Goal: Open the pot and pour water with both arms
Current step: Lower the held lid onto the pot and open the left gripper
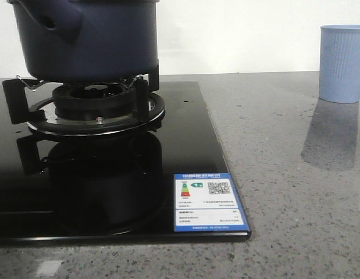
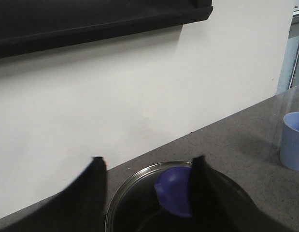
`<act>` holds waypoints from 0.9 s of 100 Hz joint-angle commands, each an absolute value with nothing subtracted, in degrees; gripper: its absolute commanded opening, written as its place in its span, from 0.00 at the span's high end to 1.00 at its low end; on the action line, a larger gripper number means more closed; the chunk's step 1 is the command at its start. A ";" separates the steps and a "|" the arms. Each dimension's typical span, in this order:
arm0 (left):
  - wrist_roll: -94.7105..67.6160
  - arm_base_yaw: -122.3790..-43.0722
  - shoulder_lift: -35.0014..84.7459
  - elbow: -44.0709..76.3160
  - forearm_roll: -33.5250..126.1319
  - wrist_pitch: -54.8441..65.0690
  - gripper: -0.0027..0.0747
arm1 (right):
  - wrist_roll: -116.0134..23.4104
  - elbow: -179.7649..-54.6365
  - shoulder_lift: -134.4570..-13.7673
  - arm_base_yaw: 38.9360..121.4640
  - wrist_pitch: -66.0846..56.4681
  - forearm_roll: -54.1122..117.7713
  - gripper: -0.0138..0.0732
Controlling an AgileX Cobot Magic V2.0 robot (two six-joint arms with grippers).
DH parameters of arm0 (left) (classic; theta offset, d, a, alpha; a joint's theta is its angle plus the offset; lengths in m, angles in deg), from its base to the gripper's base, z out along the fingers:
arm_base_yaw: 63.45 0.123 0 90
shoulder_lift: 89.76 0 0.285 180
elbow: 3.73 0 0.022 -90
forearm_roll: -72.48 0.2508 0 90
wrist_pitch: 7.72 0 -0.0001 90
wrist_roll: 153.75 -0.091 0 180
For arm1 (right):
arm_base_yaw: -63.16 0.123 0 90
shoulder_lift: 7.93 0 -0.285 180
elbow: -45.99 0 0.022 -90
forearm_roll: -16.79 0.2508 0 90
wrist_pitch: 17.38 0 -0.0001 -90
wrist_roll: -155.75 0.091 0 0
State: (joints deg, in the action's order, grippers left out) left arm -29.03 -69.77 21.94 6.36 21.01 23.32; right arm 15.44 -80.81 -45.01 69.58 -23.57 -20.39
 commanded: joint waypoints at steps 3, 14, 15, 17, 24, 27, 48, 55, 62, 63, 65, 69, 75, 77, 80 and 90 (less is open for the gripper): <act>-28.50 -67.83 24.24 4.40 19.41 24.55 0.94 | 15.24 -83.43 -45.48 73.59 -28.00 -23.75 0.91; -28.64 -66.66 25.60 4.51 19.41 25.92 0.99 | 15.24 -86.54 -47.00 76.76 -22.02 -23.73 0.91; -28.64 -66.61 25.71 4.51 19.41 25.92 0.99 | 15.24 -87.04 -47.28 76.91 -21.42 -23.73 0.91; -28.64 -66.51 26.12 4.65 19.41 25.92 0.99 | 15.24 -87.56 -47.54 77.35 -19.64 -23.73 0.91; -28.86 -66.51 27.78 6.07 19.41 24.13 0.99 | 15.24 -89.88 -48.76 78.34 -13.20 -23.73 0.91; -28.86 -66.51 28.77 6.98 19.41 22.92 0.99 | 15.24 -90.78 -49.23 78.65 -10.77 -23.73 0.91; -29.38 -66.51 39.33 20.41 19.08 10.71 0.99 | 15.24 -89.63 -49.42 78.89 -6.76 -23.53 0.91; -30.69 -66.51 43.92 27.02 17.60 6.76 0.99 | 15.24 -87.02 -48.37 78.89 -9.35 -23.53 0.91; -31.56 -66.51 49.01 33.92 15.67 3.39 0.99 | 15.24 -83.70 -46.55 78.89 -12.24 -23.53 0.91; -31.57 -66.51 50.08 34.60 15.16 3.09 0.99 | 15.24 -83.37 -46.33 78.89 -12.40 -23.53 0.91; -31.71 -66.51 51.13 36.62 14.28 2.12 0.99 | 15.24 -82.44 -45.69 78.89 -12.80 -23.53 0.90; -31.93 -66.51 54.30 40.53 12.81 0.43 0.99 | 15.24 -80.77 -44.43 78.89 -12.81 -23.53 0.90; -31.93 -66.51 58.93 45.73 11.54 -0.34 0.99 | 15.24 -78.74 -43.00 78.76 -11.83 -23.71 0.90; -31.93 -66.51 60.40 46.77 11.55 -0.47 0.99 | 15.24 -78.06 -42.59 78.65 -11.62 -24.14 0.90; -31.93 -66.51 62.27 49.17 11.11 -0.47 0.99 | 15.24 -77.20 -42.11 78.67 -11.17 -24.85 0.90; -31.93 -66.51 67.88 54.11 8.59 -0.09 0.99 | 15.24 -74.88 -41.44 78.67 -11.06 -25.69 0.90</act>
State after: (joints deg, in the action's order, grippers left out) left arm -31.69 -66.69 64.64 52.51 11.85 2.74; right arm 15.44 -74.81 -41.84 78.73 -8.11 -23.94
